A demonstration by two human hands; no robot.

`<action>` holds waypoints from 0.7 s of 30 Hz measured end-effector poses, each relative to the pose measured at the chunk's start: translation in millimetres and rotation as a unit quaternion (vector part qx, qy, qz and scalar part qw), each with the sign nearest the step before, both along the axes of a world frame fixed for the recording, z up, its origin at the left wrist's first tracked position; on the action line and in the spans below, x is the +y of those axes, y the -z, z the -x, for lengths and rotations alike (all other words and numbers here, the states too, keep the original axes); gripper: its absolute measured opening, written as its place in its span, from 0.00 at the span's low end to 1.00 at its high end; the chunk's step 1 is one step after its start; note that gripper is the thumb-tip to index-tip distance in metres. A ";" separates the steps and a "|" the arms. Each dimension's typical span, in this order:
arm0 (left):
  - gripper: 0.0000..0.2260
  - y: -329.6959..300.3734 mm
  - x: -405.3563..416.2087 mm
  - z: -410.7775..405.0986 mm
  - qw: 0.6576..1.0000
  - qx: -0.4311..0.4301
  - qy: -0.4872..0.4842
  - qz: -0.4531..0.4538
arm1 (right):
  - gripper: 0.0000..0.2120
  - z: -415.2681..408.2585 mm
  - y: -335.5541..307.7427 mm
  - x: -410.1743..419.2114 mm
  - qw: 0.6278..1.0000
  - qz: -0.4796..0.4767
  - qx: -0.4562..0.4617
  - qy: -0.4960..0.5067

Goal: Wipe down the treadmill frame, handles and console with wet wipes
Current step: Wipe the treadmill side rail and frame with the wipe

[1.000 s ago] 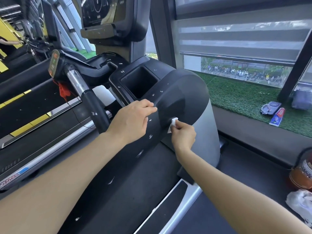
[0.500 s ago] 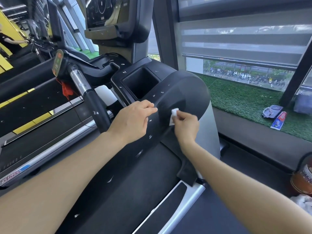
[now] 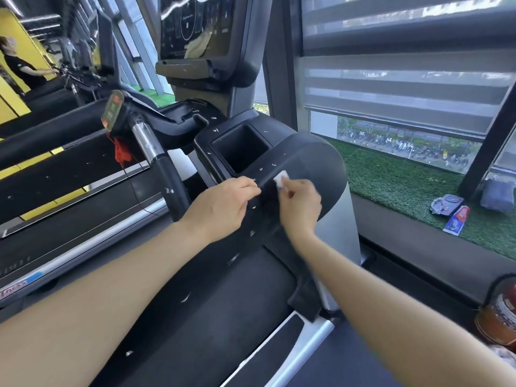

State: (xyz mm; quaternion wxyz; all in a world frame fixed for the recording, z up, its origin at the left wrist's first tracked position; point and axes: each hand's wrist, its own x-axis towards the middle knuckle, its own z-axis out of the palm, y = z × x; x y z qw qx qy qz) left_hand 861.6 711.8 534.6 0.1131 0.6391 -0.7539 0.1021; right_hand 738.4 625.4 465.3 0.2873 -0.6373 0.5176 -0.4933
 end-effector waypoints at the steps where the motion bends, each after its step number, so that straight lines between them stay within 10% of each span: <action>1: 0.16 0.0 3.5 -1.6 1.000 -0.005 -0.003 0.005 | 0.11 3.8 -3.5 -14.5 1.000 -0.018 0.012 0.013; 13: 0.13 5.5 34.1 -27.6 0.996 -0.025 0.042 0.068 | 0.13 -9.1 10.0 38.3 0.991 0.108 0.032 -0.069; 21: 0.11 8.6 34.2 -27.0 0.995 -0.017 0.035 0.095 | 0.13 2.9 -0.9 -8.2 0.999 0.005 0.044 -0.006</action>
